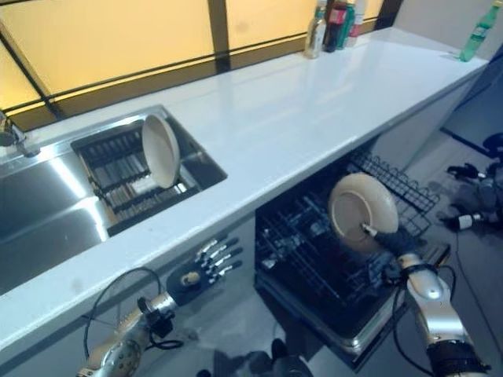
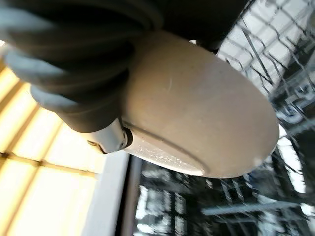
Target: Pick up plates and place into dishwasher.
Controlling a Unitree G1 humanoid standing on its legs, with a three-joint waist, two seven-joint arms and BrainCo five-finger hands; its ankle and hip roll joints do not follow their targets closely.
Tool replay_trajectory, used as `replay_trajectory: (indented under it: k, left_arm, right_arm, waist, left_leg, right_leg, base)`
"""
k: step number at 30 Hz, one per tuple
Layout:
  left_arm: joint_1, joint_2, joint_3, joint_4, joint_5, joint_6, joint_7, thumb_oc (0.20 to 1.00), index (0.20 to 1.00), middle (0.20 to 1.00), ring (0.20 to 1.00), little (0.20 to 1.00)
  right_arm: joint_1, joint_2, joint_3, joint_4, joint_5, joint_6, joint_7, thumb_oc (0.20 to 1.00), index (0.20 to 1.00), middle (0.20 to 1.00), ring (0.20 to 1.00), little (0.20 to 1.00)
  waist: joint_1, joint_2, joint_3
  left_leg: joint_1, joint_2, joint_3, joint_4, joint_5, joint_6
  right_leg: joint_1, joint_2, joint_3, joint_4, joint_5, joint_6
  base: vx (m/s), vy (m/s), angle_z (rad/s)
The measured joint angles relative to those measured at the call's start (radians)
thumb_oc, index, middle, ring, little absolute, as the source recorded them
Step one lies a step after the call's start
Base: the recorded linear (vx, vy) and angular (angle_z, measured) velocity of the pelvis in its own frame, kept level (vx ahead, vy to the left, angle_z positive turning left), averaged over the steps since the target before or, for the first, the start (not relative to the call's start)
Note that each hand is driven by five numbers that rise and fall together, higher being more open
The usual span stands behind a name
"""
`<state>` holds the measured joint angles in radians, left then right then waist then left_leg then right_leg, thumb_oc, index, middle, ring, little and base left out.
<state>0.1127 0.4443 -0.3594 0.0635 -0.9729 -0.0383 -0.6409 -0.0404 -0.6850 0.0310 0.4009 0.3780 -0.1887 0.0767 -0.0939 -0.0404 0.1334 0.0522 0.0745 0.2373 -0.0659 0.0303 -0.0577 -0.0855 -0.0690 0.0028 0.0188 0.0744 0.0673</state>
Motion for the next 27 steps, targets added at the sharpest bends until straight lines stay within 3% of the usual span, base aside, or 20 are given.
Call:
replay_trajectory:
  k: [6, 14, 19, 27]
  left_arm:
    - [0.006, 0.024, 0.032, 0.0, 0.009, 0.016, -0.017, 1.0, 1.0, 1.0, 1.0, 1.0]
    - [0.019, 0.044, 0.064, 0.0, 0.008, 0.04, -0.062, 1.0, 1.0, 1.0, 1.0, 1.0]
    - [0.022, 0.044, 0.071, 0.001, 0.008, 0.059, -0.077, 1.0, 1.0, 1.0, 1.0, 1.0]
    - [0.021, 0.044, 0.081, 0.0, 0.002, 0.073, -0.095, 1.0, 1.0, 1.0, 1.0, 1.0]
  right_arm:
    - [-0.115, 0.006, 0.093, 0.219, -0.144, 0.048, -0.104, 0.2, 0.2, 0.2, 0.2, 0.2]
    - [-0.161, 0.005, 0.14, 0.272, -0.404, 0.102, -0.106, 0.2, 0.2, 0.2, 0.2, 0.2]
    - [-0.159, 0.004, 0.142, 0.292, -0.503, 0.119, -0.077, 0.2, 0.2, 0.2, 0.2, 0.2]
    - [-0.119, -0.001, 0.139, 0.294, -0.526, 0.117, -0.083, 0.2, 0.2, 0.2, 0.2, 0.2]
  waist:
    - [0.061, -0.004, 0.023]
    - [0.056, 0.0, 0.025]
    - [0.051, 0.032, 0.032]
    - [0.05, 0.044, 0.025]
  left_leg:
    - [-0.011, 0.002, -0.057, 0.026, -0.004, -0.004]
    - [0.028, 0.004, -0.072, 0.018, -0.003, -0.004]
    - [0.061, 0.004, -0.063, 0.005, -0.003, -0.004]
    - [0.071, 0.006, -0.054, 0.001, -0.003, -0.004]
  right_leg:
    - [0.043, -0.005, -0.053, -0.02, -0.002, -0.002]
    - [0.085, -0.007, -0.065, -0.022, -0.016, 0.0]
    - [0.107, -0.007, -0.06, -0.019, -0.017, 0.0]
    - [0.11, -0.007, -0.052, -0.016, -0.018, 0.001]
  base:
    - [0.07, -0.06, 0.28]
    - [0.1, 0.024, 0.05]
    - [0.08, 0.031, -0.04]
    - [0.0, -0.007, -0.04]
